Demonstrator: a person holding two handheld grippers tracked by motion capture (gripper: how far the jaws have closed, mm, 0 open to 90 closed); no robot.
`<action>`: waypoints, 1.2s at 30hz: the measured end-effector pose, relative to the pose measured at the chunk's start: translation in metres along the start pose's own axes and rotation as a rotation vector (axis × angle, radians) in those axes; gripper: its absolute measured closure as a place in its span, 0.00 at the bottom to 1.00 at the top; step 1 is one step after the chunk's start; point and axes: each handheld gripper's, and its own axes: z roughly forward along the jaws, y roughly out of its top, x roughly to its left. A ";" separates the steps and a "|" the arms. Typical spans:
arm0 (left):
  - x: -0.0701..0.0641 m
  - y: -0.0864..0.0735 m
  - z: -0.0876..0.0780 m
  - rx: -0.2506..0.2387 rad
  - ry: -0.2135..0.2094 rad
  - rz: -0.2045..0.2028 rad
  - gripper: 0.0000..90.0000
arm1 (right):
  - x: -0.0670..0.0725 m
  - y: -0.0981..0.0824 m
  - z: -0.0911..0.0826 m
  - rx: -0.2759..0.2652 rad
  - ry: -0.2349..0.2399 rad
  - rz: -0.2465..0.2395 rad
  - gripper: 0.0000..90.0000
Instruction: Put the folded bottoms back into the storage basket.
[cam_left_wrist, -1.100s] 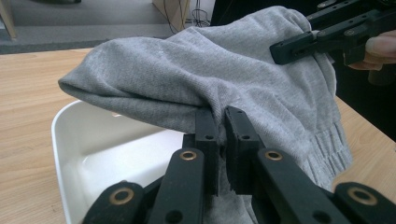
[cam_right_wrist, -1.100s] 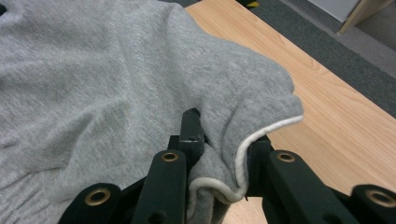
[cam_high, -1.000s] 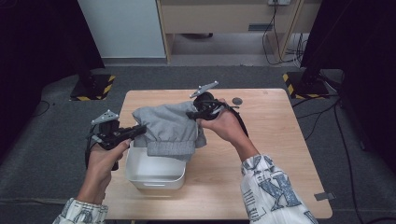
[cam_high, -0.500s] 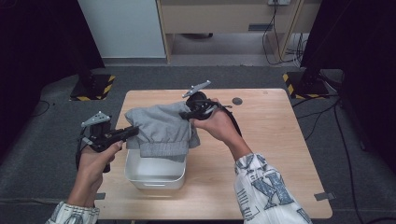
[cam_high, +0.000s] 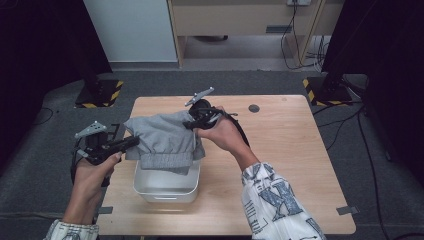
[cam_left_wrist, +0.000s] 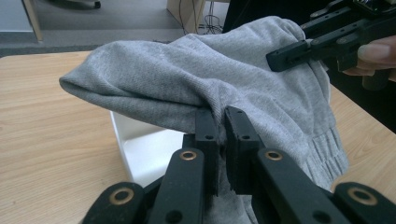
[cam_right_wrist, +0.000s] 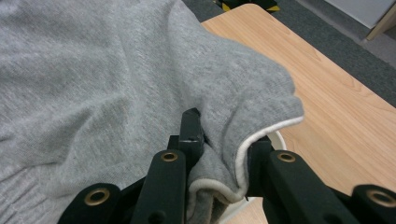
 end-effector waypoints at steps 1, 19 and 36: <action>0.001 0.000 -0.001 0.000 0.002 0.001 0.94 | 0.001 0.001 0.001 0.000 0.003 -0.003 0.84; 0.005 -0.008 -0.002 0.018 0.014 0.001 0.94 | 0.005 -0.005 0.013 0.015 0.025 -0.010 0.84; -0.002 -0.016 0.012 0.055 0.003 0.006 0.94 | 0.000 -0.023 0.005 0.014 0.018 0.000 0.84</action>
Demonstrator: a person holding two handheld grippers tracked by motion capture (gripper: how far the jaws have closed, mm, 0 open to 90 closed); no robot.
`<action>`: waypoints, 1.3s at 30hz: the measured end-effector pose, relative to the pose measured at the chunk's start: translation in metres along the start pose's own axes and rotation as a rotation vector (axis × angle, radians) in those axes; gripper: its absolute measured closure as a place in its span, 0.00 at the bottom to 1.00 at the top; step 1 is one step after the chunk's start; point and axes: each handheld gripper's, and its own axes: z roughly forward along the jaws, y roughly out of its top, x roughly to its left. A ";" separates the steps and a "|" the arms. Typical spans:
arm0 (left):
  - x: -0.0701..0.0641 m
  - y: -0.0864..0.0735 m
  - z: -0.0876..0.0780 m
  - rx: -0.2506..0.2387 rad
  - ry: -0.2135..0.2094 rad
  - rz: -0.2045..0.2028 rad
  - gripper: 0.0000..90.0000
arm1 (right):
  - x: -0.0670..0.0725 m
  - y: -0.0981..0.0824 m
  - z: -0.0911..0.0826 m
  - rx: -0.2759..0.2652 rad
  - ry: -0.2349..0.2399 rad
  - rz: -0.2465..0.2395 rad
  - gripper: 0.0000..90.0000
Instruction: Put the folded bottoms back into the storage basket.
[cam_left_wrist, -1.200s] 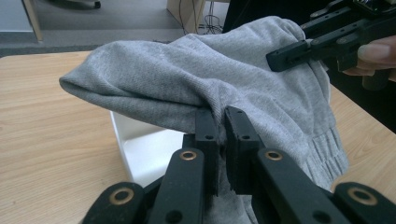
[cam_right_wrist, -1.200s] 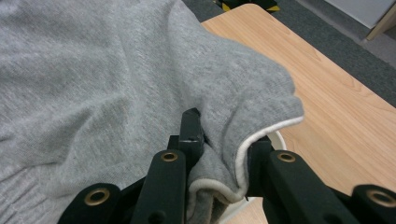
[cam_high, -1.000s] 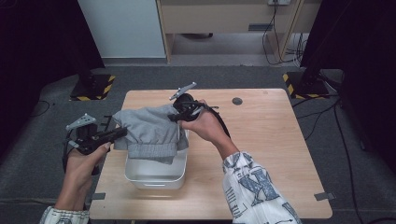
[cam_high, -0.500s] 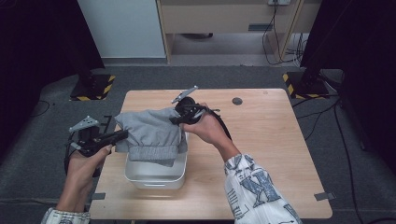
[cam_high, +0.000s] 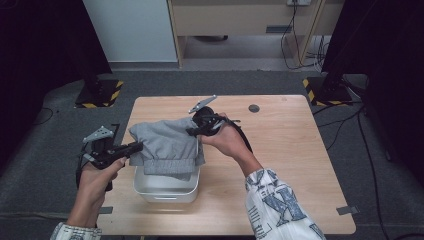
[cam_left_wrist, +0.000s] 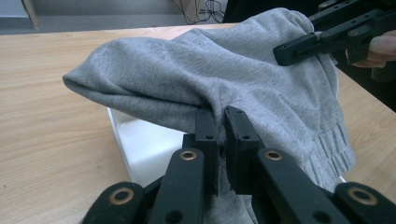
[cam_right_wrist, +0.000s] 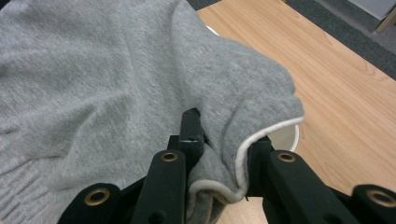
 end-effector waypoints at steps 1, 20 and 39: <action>0.001 -0.003 0.002 0.008 -0.001 -0.005 0.94 | 0.000 -0.002 0.001 0.002 0.002 0.001 0.84; 0.011 -0.015 0.007 0.026 0.007 -0.033 0.94 | 0.002 -0.007 0.013 0.034 0.009 0.008 0.84; 0.015 -0.020 0.004 0.045 0.010 -0.025 0.94 | 0.009 -0.006 0.027 0.053 0.021 -0.003 0.83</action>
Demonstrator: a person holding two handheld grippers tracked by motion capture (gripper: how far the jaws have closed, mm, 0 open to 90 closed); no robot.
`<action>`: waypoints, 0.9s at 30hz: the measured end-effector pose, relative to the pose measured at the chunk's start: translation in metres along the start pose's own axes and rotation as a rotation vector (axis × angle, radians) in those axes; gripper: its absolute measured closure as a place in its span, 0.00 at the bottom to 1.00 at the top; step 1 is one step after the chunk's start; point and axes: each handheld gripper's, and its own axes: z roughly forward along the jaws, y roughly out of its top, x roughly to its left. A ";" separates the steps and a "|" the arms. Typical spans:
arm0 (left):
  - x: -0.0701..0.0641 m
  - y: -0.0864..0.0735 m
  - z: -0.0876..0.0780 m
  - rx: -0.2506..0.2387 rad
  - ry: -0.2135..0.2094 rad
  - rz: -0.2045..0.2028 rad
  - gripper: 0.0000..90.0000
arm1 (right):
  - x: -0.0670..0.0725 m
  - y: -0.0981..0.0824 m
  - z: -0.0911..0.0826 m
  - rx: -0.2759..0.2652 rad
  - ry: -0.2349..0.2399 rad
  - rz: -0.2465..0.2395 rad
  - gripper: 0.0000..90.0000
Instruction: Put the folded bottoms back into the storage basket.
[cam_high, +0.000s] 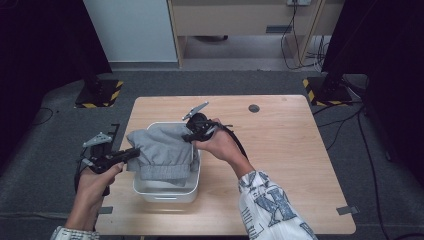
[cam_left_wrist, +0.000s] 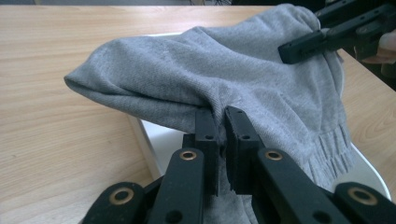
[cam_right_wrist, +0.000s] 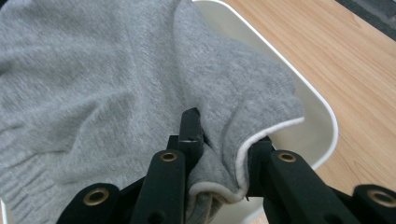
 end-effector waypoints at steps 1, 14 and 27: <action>0.000 0.000 0.000 0.000 0.000 0.000 0.94 | 0.000 0.000 0.000 0.000 0.000 0.000 0.83; 0.000 -0.004 0.016 0.018 0.080 0.050 0.31 | -0.017 -0.024 -0.013 0.002 -0.070 0.040 0.19; -0.011 0.002 0.024 0.030 0.143 0.097 0.06 | -0.028 -0.032 -0.026 -0.060 -0.104 0.084 0.09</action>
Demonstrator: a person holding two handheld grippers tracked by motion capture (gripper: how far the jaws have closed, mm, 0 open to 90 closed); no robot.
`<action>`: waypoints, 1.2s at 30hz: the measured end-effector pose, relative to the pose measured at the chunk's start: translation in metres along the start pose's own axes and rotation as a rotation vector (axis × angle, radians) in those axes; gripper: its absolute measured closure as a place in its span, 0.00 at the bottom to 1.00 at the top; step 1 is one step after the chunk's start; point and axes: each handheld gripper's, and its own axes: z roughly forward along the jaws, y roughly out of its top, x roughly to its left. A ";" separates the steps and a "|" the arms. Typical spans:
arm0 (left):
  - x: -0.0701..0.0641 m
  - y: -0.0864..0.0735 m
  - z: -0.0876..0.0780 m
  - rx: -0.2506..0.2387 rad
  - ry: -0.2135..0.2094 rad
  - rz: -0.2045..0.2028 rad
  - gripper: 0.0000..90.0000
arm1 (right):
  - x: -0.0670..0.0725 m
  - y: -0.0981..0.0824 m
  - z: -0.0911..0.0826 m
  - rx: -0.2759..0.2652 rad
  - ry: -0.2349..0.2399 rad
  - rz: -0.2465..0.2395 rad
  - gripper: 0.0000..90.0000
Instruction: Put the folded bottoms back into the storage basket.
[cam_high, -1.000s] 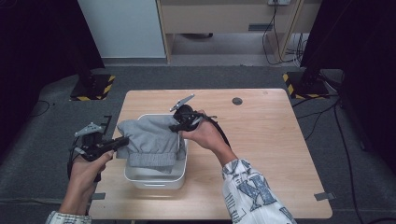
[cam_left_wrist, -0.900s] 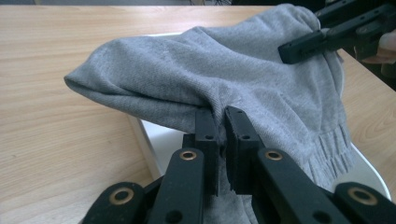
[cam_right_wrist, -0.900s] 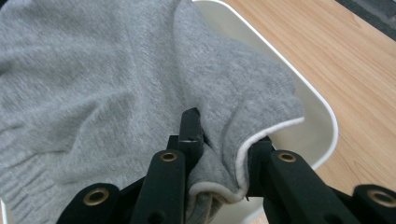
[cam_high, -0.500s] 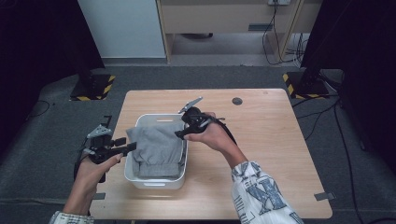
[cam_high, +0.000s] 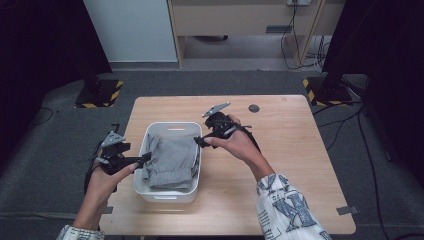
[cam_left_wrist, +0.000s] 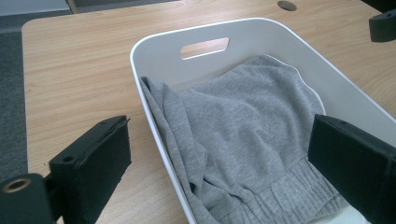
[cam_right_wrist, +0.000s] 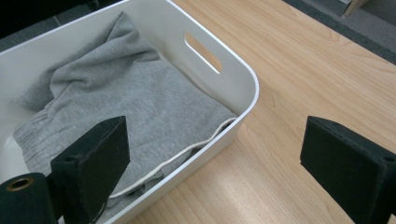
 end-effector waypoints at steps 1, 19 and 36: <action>-0.001 0.000 0.000 0.001 0.003 0.006 0.05 | -0.001 0.000 -0.001 -0.007 -0.001 0.001 0.09; -0.003 0.001 0.002 -0.009 -0.003 0.017 0.04 | -0.014 -0.005 -0.014 -0.019 -0.020 0.035 0.08; 0.007 0.000 -0.001 -0.022 -0.003 -0.005 0.05 | -0.030 -0.019 -0.039 -0.052 -0.033 0.073 0.07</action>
